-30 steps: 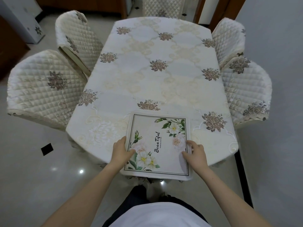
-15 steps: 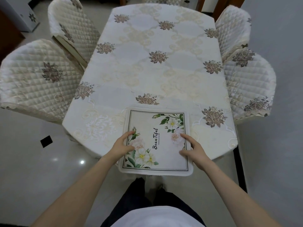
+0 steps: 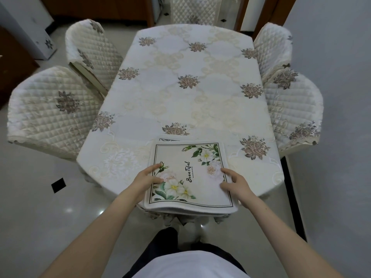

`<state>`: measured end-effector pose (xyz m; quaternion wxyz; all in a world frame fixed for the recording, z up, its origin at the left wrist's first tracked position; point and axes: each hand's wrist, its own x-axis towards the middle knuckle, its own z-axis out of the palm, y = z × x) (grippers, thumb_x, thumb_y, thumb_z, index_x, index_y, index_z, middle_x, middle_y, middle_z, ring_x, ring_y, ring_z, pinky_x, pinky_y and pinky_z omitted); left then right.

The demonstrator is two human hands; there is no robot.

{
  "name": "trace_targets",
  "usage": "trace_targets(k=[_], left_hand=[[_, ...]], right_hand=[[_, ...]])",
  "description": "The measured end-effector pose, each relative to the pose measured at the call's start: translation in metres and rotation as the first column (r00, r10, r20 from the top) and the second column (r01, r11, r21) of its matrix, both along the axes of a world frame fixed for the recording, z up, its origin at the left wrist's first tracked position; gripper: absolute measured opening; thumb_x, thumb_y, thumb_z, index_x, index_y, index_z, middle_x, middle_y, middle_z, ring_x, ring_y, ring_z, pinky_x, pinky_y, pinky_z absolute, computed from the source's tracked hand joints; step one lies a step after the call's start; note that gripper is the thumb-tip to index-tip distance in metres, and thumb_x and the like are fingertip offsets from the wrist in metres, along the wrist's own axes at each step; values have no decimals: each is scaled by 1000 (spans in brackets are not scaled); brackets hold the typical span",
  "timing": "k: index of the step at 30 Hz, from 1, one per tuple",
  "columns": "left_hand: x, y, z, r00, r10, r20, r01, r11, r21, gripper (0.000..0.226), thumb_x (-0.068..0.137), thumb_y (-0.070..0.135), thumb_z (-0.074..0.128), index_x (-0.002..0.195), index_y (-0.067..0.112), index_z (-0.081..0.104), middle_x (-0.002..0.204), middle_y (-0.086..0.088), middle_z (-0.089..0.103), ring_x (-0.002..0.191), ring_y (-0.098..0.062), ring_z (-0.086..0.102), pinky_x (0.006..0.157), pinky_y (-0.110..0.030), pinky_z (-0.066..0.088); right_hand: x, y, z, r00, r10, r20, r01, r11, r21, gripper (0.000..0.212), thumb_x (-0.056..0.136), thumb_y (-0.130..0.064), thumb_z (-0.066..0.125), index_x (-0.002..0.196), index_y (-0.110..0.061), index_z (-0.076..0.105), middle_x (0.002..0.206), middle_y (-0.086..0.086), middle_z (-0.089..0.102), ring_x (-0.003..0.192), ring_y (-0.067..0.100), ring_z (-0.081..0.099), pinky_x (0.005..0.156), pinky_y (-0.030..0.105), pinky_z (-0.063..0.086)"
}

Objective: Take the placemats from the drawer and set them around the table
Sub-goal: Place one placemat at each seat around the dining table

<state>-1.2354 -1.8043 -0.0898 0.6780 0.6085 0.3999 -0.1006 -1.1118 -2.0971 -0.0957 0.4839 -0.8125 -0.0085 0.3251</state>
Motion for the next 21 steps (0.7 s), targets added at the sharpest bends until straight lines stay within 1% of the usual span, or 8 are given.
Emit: trace_targets(k=[3, 5, 9, 10, 12, 15, 18, 21], left_hand=[[0, -11, 4, 999, -33, 15, 33, 999, 35, 59, 71, -7, 70, 108, 39, 67, 134, -9, 54, 113, -30, 58, 100, -47, 46], [0, -21, 8, 996, -84, 36, 80, 992, 93, 61, 72, -4, 71, 116, 37, 64, 136, -4, 52, 106, -24, 62, 98, -42, 48], [-3, -44, 22, 973, -214, 85, 184, 945, 272, 65, 78, -6, 65, 133, 27, 53, 139, 4, 46, 101, -7, 57, 76, -13, 46], [-5, -47, 24, 966, -240, 96, 200, 928, 315, 66, 78, -7, 64, 134, 26, 52, 140, 5, 45, 105, -5, 54, 76, -10, 44], [-10, -53, 27, 961, -254, 109, 198, 907, 373, 67, 77, -8, 63, 135, 24, 51, 140, 5, 46, 118, -10, 47, 87, -14, 40], [-24, -57, 32, 976, -170, 135, 105, 914, 392, 67, 76, -7, 66, 134, 23, 51, 137, 5, 46, 123, -16, 47, 96, -24, 40], [-46, -59, 38, 987, 5, 162, -70, 916, 394, 62, 76, -4, 66, 131, 22, 51, 129, 5, 47, 99, -8, 55, 76, -15, 46], [-73, -55, 41, 967, 142, 210, -220, 881, 419, 55, 76, -3, 64, 123, 25, 55, 124, 5, 50, 82, -5, 60, 67, -16, 49]], right_hand=[[5, -11, 4, 999, 18, 35, -18, 1000, -6, 54, 78, 3, 61, 128, -18, 60, 129, 3, 57, 114, 16, 52, 85, 21, 40], [6, -19, 7, 998, 26, 55, -25, 1000, -14, 53, 77, 4, 60, 126, -18, 61, 129, 2, 57, 116, 16, 52, 88, 22, 38], [6, -33, 12, 999, 14, 50, -15, 1000, 17, 54, 75, 7, 62, 122, -20, 63, 122, -2, 59, 108, 14, 54, 84, 22, 40], [5, -35, 14, 1000, 14, 14, -14, 999, 37, 55, 75, 7, 63, 122, -21, 63, 116, -3, 59, 100, 14, 55, 80, 23, 43], [4, -37, 15, 999, 38, -30, -37, 998, 50, 57, 74, 9, 63, 122, -21, 63, 115, -1, 58, 92, 14, 55, 76, 25, 46], [-1, -34, 16, 997, 54, 56, -55, 998, 22, 55, 71, 8, 65, 119, -20, 63, 123, 3, 57, 95, 17, 51, 75, 26, 44], [-10, -21, 22, 994, 41, 100, -49, 995, 82, 52, 70, 4, 66, 115, -22, 62, 117, 4, 57, 108, 22, 48, 81, 30, 44], [-21, 1, 30, 987, 87, 137, -106, 986, 131, 52, 70, 2, 66, 115, -24, 60, 118, 1, 56, 111, 22, 46, 88, 32, 41]])
